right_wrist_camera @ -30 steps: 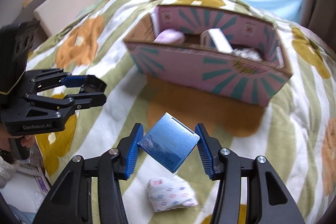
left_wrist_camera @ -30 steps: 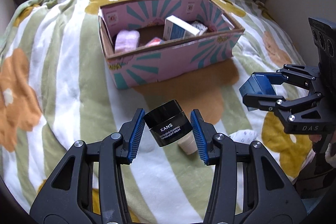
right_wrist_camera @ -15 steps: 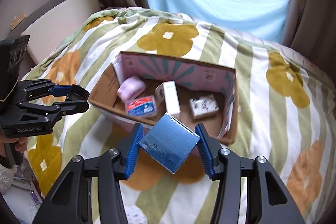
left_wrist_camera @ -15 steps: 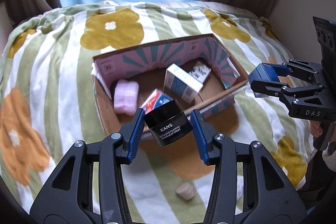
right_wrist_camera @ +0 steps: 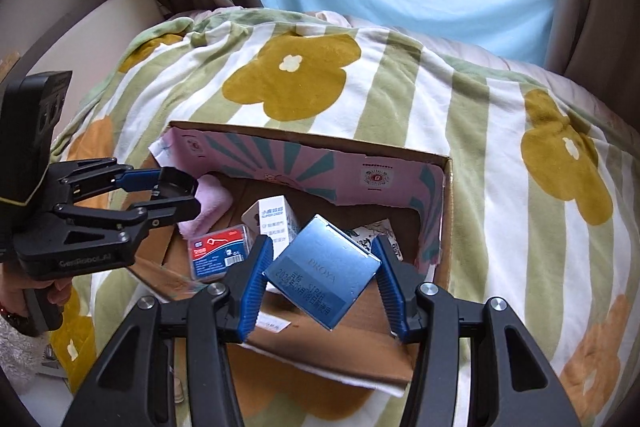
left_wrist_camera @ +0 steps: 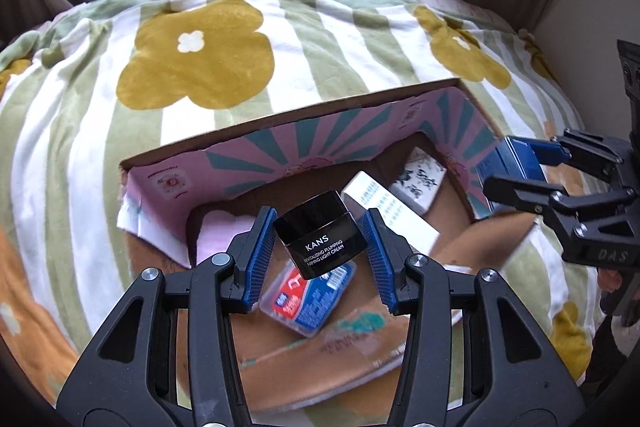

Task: Organize objects
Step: 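Lower the KANS jar and blue box into the pink box and release both, then move both tools back toward the beige jar and white sock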

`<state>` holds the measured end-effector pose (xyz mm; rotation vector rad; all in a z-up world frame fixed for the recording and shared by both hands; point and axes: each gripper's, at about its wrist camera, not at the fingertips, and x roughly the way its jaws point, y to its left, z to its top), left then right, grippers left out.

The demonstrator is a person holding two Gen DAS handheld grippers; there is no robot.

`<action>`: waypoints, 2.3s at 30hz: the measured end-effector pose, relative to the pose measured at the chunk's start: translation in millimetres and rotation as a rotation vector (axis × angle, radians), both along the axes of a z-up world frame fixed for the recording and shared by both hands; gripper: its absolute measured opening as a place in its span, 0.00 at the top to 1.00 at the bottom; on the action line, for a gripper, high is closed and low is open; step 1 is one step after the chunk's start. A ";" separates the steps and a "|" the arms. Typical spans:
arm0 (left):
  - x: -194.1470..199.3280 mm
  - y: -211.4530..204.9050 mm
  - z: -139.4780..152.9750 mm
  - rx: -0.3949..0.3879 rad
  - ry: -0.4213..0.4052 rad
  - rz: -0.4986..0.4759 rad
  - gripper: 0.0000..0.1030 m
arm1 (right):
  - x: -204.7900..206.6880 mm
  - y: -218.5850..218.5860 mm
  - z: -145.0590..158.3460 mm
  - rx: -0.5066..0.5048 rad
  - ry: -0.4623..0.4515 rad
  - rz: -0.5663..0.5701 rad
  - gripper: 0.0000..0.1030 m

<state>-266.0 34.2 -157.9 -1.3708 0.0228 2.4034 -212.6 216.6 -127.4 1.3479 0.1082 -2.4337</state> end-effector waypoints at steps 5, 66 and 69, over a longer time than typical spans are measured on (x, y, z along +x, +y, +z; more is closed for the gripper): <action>-19.5 -0.8 -16.9 -0.011 -0.033 0.022 0.60 | -8.0 1.6 -16.0 -0.009 -0.034 -0.002 0.54; 179.5 -37.9 40.4 -0.030 0.048 0.053 0.00 | 118.8 1.9 34.2 -0.027 -0.011 -0.094 0.01; 197.1 -36.4 23.5 -0.029 0.024 0.019 0.00 | 135.7 3.0 23.3 -0.017 -0.025 -0.097 0.01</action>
